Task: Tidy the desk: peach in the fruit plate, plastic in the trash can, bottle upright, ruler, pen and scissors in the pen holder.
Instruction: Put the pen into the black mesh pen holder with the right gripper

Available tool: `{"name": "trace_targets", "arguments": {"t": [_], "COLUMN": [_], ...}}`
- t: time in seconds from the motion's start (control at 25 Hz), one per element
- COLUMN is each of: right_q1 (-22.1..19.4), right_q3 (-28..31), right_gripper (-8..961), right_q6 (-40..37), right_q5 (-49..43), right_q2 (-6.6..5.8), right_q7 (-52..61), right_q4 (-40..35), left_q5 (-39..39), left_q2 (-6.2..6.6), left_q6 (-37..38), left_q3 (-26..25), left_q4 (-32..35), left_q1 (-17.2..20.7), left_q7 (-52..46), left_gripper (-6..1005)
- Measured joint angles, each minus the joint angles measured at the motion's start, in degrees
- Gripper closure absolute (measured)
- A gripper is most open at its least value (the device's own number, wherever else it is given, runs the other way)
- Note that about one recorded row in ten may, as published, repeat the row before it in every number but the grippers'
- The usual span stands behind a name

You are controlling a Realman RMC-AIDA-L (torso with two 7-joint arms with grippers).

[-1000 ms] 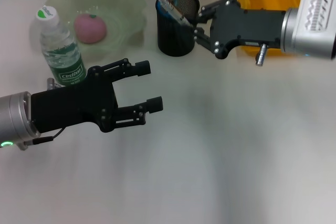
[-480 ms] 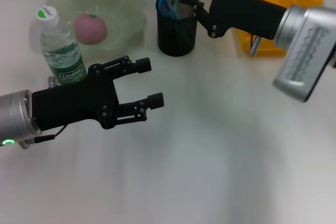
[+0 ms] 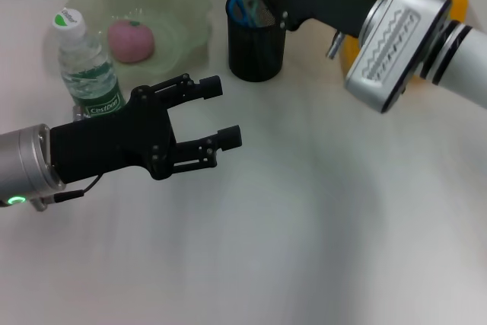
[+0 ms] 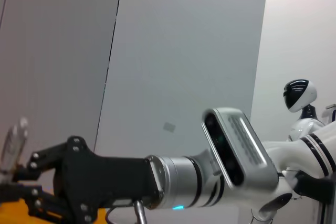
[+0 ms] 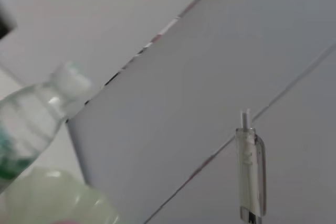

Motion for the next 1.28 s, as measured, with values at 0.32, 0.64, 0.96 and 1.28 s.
{"name": "trace_targets", "arguments": {"t": [0.32,0.64,0.96,1.28], "right_q1": [2.55,4.35,3.44,3.43], "right_q3": [-0.07,-0.09,0.14,-0.52], "right_gripper": [828,828,828,827], "right_q6": [1.84,5.53,7.10,8.65], "right_q5": [0.27,0.55,5.42,5.49], "right_q2": [0.02,0.02,0.02,-0.16], "right_q7": [17.52,34.18,39.58,45.44], "right_q4": [1.37,2.22,2.44,2.63], "left_q5": [0.07,0.06,0.06,0.13], "left_q2": [-0.44,-0.71,-0.89,-1.05], "left_q6": [-0.23,0.03,0.50,1.57], "left_q3": [0.00,0.00,0.35,0.62], "left_q4": [0.00,0.00,0.00,0.00], "left_q1": [0.01,0.29,0.51,1.04], "left_q7": [-0.03,-0.06,-0.20,0.11], "left_gripper": [197,197,197,197]}}
